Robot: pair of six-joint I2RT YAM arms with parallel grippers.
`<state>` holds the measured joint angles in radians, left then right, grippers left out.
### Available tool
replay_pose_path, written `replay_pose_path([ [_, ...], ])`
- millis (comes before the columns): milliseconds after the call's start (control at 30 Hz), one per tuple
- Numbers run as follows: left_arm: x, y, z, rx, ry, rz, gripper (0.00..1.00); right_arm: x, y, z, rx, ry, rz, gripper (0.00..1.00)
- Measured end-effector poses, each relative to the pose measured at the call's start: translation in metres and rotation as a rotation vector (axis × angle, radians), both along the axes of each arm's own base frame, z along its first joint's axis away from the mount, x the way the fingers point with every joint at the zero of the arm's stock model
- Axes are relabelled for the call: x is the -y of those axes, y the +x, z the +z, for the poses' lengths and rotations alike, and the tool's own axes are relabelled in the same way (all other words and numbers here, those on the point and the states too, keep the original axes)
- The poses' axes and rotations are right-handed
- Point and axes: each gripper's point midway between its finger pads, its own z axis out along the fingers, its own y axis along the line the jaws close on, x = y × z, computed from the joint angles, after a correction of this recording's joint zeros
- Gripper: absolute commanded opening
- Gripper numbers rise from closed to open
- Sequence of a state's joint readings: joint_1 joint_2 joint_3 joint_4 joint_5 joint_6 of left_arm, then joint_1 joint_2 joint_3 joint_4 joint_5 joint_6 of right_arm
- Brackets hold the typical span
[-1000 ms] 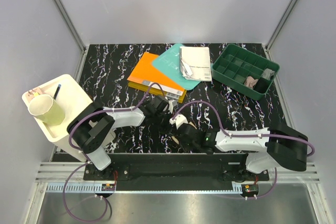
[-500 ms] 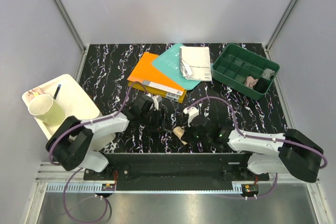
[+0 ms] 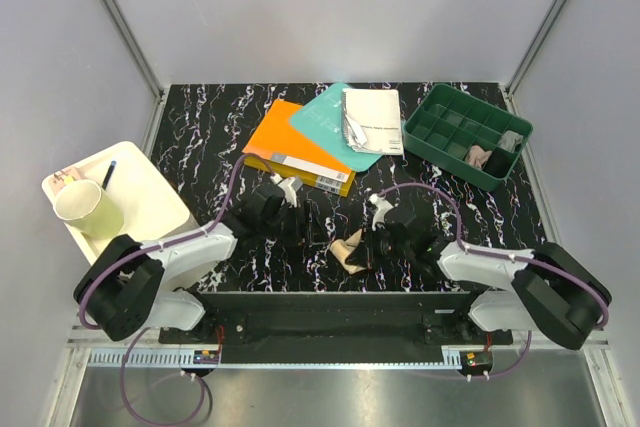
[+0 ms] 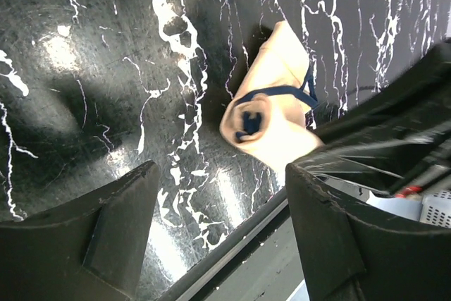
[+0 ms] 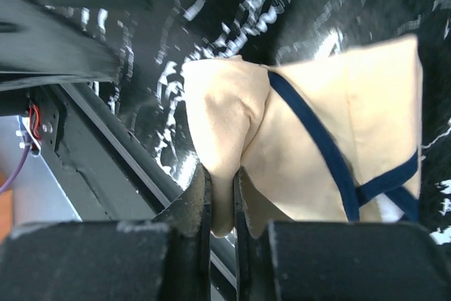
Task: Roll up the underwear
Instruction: Roll the underwear to the corner of the board.
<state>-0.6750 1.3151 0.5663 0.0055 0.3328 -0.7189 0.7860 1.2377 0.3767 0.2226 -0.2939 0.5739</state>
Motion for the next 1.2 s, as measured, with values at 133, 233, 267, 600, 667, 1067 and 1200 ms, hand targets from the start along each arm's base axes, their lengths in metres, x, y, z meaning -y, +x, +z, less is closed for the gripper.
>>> replay_pose_path([
  [133, 0.001, 0.0, -0.001, 0.007, -0.02, 0.006, 0.73, 0.003, -0.004, -0.016, -0.09, -0.008, 0.005, 0.0],
  [233, 0.002, 0.0, -0.002, 0.014, -0.033, 0.004, 0.72, 0.004, -0.003, -0.017, -0.126, 0.007, -0.001, 0.0],
  [267, 0.004, 0.0, -0.002, 0.013, -0.039, 0.002, 0.72, 0.005, -0.002, -0.017, -0.136, 0.012, -0.003, 0.0],
  [600, 0.028, 0.002, -0.014, -0.001, -0.116, -0.065, 0.53, 0.009, 0.0, -0.027, -0.221, 0.015, -0.046, 0.0],
  [667, 0.033, 0.001, -0.016, 0.0, -0.13, -0.083, 0.51, 0.009, 0.0, -0.027, -0.232, 0.018, -0.048, 0.0],
  [1067, 0.057, -0.009, -0.036, -0.033, -0.179, -0.181, 0.01, 0.01, 0.001, -0.03, -0.284, 0.028, -0.06, 0.27],
  [1200, 0.065, -0.007, -0.035, -0.026, -0.179, -0.204, 0.0, 0.01, 0.002, -0.027, -0.307, 0.007, -0.066, 0.48],
])
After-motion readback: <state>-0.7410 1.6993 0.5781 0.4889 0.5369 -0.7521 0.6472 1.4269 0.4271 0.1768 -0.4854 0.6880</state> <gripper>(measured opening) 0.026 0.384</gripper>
